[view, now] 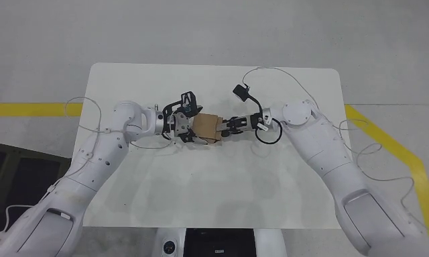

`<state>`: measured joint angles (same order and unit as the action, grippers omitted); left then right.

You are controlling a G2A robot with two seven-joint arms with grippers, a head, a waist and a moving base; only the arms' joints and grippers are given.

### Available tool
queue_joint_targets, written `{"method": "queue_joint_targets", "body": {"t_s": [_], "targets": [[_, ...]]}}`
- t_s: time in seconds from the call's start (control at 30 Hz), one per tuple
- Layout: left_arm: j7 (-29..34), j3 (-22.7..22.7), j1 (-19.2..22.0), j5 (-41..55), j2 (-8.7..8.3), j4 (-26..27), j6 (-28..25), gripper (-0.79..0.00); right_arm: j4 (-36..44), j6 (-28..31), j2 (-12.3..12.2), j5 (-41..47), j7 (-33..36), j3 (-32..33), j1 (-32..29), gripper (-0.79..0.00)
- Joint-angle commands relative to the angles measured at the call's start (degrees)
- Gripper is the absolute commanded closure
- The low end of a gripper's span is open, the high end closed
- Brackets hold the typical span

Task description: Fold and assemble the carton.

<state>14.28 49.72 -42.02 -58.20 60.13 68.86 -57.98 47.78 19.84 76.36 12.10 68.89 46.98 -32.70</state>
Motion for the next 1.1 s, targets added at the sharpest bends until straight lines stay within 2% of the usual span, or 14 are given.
{"method": "queue_joint_targets", "body": {"t_s": [0.0, 0.33, 0.77, 0.87, 1.0, 1.07], "targets": [[0.1, 0.2, -0.2, 0.1, -0.04, 0.1, 0.0, -0.785, 0.2, 0.1, 0.1, 0.2, 0.0, -0.1, 0.1, -0.163], [0.6, 1.0, -0.8, 0.3, -0.25, 0.4, 0.1, -0.785, 0.2, 2.0, 0.4, 1.2, -0.3, 0.1, -0.1, -0.188], [0.9, 1.6, -1.3, 0.1, -0.40, 0.7, 0.0, -0.785, 1.8, 2.2, -1.1, 1.8, -0.3, 3.7, -2.3, -0.219], [0.9, 1.6, -1.3, 0.1, -0.41, 0.8, 0.0, -0.785, 2.8, 1.7, -1.4, 1.9, -0.1, 4.3, -2.9, -0.200], [0.9, 1.7, -1.4, 0.1, -0.40, 0.8, 0.0, -0.785, 3.8, 1.1, -1.8, 1.9, 0.1, 5.0, -3.9, -0.139], [0.9, 1.7, -1.4, 0.1, -0.39, 0.8, 0.0, -0.785, 4.1, 0.9, -2.0, 1.8, 0.1, 5.3, -4.3, -0.068]]}}
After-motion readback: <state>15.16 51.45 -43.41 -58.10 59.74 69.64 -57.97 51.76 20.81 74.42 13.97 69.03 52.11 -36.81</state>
